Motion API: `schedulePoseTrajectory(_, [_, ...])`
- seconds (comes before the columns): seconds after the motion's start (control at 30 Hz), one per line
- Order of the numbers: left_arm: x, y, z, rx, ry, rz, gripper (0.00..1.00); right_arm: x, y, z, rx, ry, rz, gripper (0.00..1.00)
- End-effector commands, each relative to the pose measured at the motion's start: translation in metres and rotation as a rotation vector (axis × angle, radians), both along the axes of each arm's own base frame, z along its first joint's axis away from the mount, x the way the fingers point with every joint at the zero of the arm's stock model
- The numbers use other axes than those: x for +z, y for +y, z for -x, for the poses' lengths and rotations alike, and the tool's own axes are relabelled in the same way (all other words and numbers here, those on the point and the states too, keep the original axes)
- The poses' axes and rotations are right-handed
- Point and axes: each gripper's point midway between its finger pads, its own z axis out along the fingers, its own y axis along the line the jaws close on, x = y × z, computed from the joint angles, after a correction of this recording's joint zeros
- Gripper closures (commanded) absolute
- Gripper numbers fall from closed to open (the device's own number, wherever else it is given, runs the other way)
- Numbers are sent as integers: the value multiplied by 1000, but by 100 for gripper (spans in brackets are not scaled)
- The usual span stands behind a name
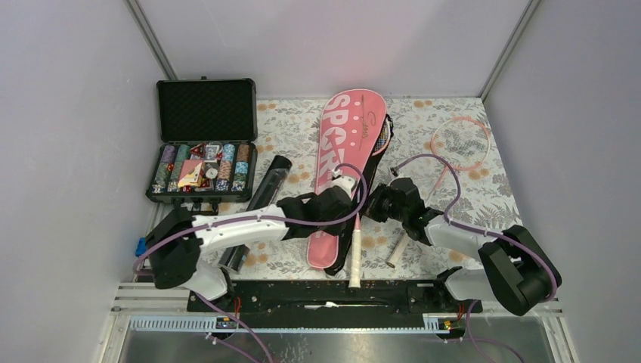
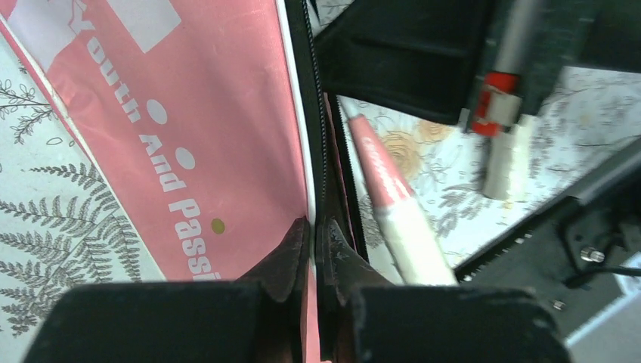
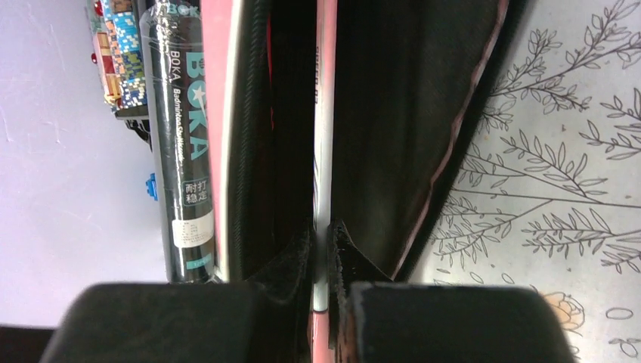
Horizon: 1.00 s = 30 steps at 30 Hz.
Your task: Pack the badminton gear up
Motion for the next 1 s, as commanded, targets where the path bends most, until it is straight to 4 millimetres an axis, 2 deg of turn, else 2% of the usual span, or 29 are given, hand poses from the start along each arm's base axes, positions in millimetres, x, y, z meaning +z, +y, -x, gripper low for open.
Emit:
schedulePoseTrajectory(0.0, [34, -15, 15, -31, 12, 191, 100, 45, 10, -40, -69, -187, -97, 100])
schedulePoseTrajectory(0.2, [41, -18, 30, -39, 64, 311, 100, 47, 10, -63, -150, -217, -101, 100])
schedulePoseTrajectory(0.4, [62, -22, 40, -9, 105, 477, 100, 45, 6, -88, -246, -222, -88, 100])
schedulePoseTrajectory(0.47, [63, -21, 44, 9, 130, 522, 100, 46, 5, -94, -274, -230, -95, 100])
schedulePoseTrajectory(0.73, [81, -24, 46, 97, 194, 735, 100, 36, -3, -113, -366, -251, -74, 100])
schedulePoseTrajectory(0.83, [78, -23, 43, 127, 195, 749, 100, 30, 2, -118, -362, -246, -81, 100])
schedulePoseTrajectory(0.97, [64, -19, 35, 180, 179, 709, 100, 24, 16, -117, -292, -217, -82, 100])
